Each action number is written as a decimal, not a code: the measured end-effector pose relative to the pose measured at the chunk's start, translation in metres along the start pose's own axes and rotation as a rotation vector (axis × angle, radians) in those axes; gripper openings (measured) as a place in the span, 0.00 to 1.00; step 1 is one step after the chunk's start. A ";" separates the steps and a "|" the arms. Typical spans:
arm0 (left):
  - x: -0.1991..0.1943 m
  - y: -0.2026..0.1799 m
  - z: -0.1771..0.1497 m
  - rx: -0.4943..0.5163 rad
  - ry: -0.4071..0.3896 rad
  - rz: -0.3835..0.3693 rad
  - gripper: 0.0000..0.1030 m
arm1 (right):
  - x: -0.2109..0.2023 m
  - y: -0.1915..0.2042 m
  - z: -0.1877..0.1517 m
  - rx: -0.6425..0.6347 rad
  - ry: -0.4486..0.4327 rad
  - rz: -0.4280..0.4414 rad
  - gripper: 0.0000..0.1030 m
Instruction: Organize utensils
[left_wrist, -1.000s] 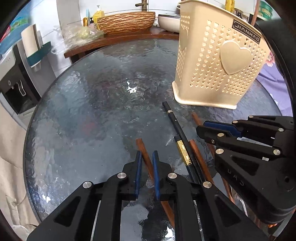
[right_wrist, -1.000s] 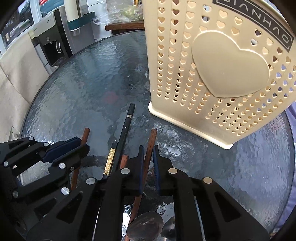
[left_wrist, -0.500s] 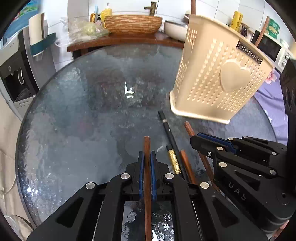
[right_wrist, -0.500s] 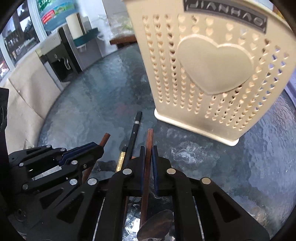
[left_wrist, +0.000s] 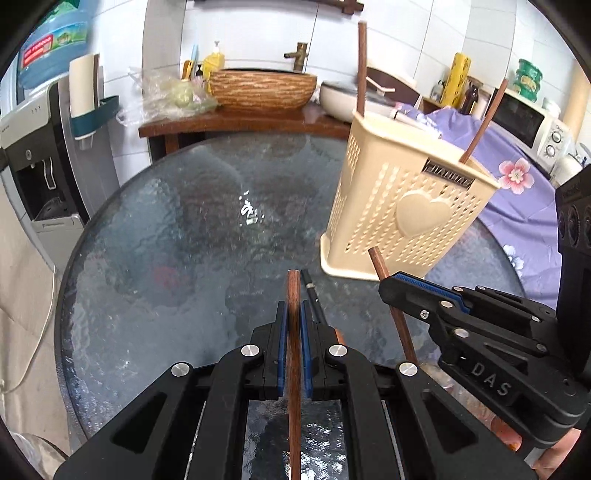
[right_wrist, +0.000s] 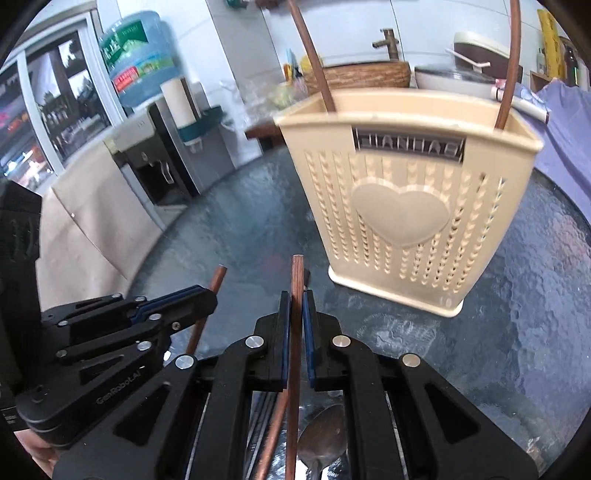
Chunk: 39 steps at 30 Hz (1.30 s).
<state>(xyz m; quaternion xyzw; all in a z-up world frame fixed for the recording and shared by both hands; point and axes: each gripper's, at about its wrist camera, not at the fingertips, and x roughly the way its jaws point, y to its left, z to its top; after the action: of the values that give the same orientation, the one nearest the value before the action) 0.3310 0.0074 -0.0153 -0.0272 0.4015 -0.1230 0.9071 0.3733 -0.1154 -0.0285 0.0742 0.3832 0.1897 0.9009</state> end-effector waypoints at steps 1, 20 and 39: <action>-0.004 -0.001 0.001 0.001 -0.008 -0.003 0.06 | -0.006 0.001 0.001 -0.003 -0.011 0.007 0.07; -0.078 -0.021 0.015 0.031 -0.170 -0.065 0.06 | -0.089 0.020 0.010 -0.042 -0.184 0.104 0.07; -0.121 -0.035 0.018 0.062 -0.264 -0.109 0.06 | -0.140 0.032 0.007 -0.101 -0.261 0.136 0.07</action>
<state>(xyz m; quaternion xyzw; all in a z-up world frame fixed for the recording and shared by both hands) 0.2594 0.0025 0.0892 -0.0366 0.2728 -0.1799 0.9444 0.2804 -0.1416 0.0779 0.0787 0.2468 0.2581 0.9307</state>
